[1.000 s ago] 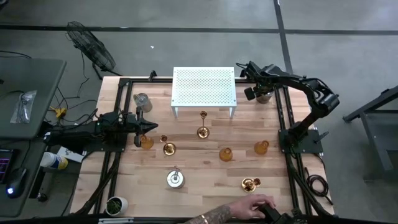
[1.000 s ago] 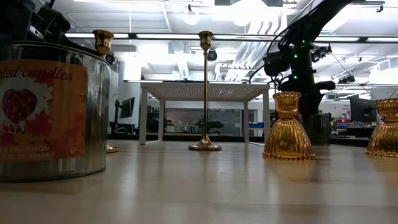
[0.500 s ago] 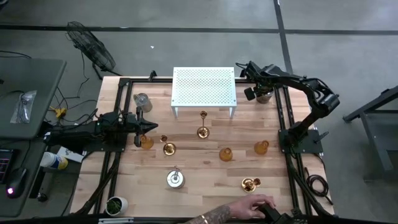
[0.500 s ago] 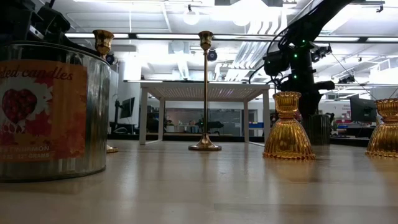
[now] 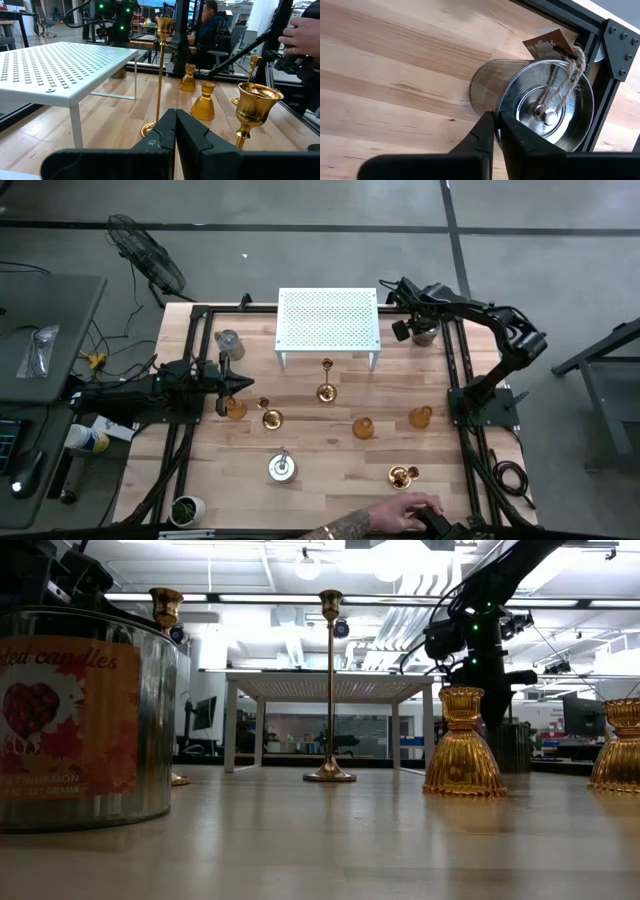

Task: Pick & Place candle stick holders
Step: Put the top right silver scented candle on the shelf

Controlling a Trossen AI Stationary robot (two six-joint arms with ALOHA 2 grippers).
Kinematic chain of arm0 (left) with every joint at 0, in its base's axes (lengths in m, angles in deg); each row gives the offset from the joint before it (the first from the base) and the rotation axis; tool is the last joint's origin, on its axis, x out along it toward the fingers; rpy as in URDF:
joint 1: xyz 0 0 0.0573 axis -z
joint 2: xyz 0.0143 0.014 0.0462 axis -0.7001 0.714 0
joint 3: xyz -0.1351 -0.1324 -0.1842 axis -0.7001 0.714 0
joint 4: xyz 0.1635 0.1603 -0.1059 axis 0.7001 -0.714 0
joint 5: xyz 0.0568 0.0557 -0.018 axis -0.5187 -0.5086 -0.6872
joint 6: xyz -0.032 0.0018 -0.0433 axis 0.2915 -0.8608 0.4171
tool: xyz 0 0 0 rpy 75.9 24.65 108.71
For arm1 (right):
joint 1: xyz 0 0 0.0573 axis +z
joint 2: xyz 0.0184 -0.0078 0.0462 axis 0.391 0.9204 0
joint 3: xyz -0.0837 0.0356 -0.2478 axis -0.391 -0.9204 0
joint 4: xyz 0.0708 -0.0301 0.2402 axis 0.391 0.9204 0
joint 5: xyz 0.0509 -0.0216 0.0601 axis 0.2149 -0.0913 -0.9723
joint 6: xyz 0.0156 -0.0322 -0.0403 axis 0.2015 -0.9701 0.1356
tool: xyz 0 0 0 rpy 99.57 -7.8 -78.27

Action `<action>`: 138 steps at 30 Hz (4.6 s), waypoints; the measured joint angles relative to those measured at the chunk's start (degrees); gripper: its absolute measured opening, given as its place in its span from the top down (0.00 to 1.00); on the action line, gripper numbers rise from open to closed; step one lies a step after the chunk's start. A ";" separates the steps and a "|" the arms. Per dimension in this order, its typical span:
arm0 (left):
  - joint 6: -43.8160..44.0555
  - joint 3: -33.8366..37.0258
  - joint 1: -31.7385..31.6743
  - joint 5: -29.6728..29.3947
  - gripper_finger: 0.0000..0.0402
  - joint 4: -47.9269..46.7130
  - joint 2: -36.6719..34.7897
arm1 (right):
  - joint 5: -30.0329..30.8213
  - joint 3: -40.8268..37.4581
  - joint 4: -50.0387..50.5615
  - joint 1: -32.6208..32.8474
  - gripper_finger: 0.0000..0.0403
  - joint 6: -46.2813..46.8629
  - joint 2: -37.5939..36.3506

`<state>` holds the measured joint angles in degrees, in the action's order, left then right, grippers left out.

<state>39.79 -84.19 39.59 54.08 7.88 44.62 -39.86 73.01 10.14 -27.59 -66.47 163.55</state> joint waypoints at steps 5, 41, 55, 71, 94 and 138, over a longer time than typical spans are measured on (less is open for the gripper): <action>0.02 0.01 -0.02 0.01 0.99 0.00 0.01 | -0.55 0.02 -0.02 0.00 0.99 -0.55 -0.02; 0.01 -0.01 0.00 -0.01 0.99 0.00 0.00 | -0.59 4.46 9.56 2.62 0.99 -5.40 -2.22; 0.02 0.00 0.00 -0.01 0.99 0.00 0.02 | 0.36 12.39 16.84 3.34 0.99 -9.23 -3.85; 0.02 0.01 0.01 0.02 0.99 0.00 -0.01 | 1.60 37.36 28.11 8.19 0.99 -23.16 -1.22; 0.02 0.01 -0.01 0.02 0.99 0.00 -0.01 | -3.71 63.98 27.61 16.00 0.99 -51.42 14.53; 0.00 -0.02 0.00 0.02 0.99 0.00 0.02 | -4.32 63.98 26.47 17.14 0.99 -68.14 18.30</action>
<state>39.79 -84.21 39.59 54.10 7.88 44.64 -44.18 136.99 36.61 -10.46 -134.61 181.86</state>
